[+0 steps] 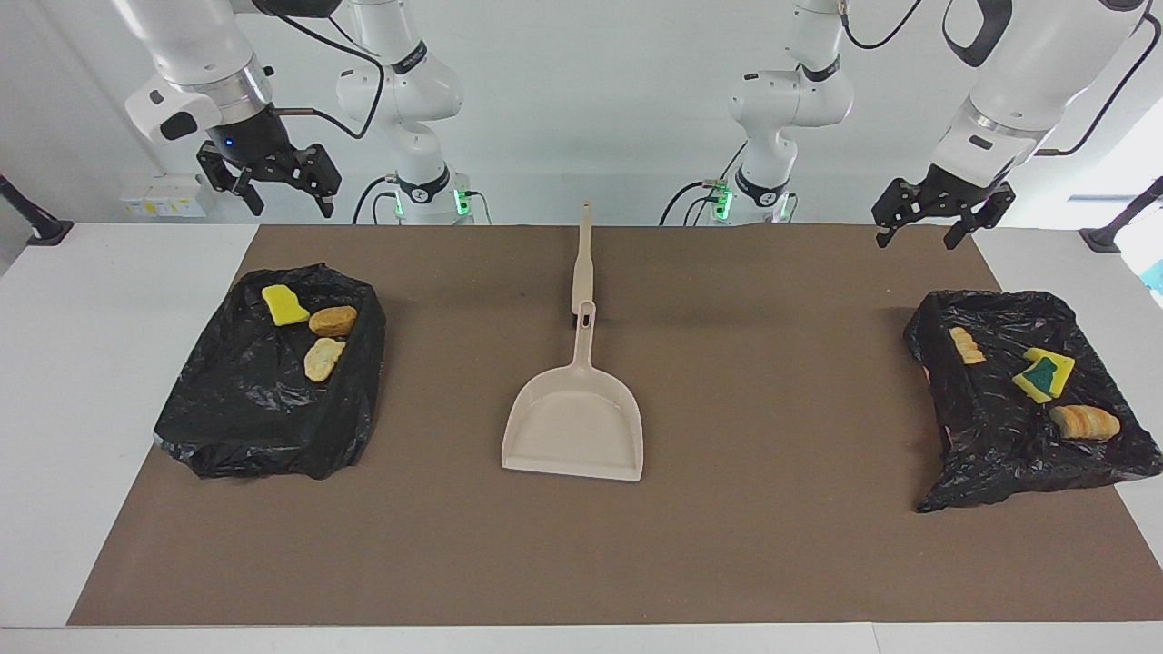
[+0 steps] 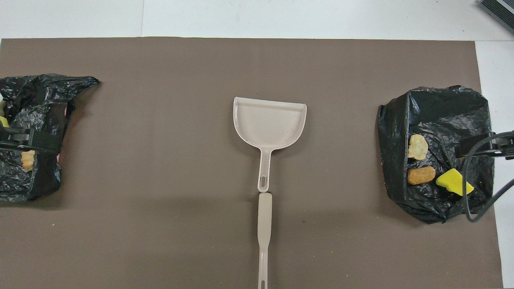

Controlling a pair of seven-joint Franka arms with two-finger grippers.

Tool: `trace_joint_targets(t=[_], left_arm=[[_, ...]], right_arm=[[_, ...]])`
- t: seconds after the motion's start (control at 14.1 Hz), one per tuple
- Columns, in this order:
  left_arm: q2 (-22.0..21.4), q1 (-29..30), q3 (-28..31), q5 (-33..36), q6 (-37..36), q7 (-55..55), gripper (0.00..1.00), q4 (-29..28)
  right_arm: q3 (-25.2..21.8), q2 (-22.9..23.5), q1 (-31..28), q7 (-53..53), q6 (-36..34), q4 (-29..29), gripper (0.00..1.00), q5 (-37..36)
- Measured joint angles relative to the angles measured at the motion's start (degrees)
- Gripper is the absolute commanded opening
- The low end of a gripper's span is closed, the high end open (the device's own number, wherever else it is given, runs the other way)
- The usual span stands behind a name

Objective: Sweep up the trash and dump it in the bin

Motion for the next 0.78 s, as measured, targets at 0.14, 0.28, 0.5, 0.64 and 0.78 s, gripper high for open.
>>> trace_joint_targets(t=[0.14,0.28,0.5,0.64,0.78], left_arm=[[-0.1,0.0,0.0,0.0,0.0,0.0,1.00,-0.6],[-0.1,0.0,0.0,0.0,0.0,0.0,1.00,-0.8],[-0.1,0.0,0.0,0.0,0.1,0.2,1.00,-0.8],[-0.1,0.0,0.0,0.0,0.2,0.4,1.00,-0.8],[-0.1,0.0,0.0,0.0,0.2,0.4,1.00,-0.8]], right_arm=[[0.0,0.0,0.0,0.0,0.0,0.0,1.00,0.0],[0.0,0.0,-0.1,0.0,0.0,0.0,1.00,0.0],[0.0,-0.1,-0.1,0.0,0.2,-0.3,1.00,0.0],[0.0,-0.3,-0.1,0.0,1.6,-0.9,1.00,0.0],[0.0,-0.6,-0.1,0.0,2.2,-1.4,1.00,0.0]])
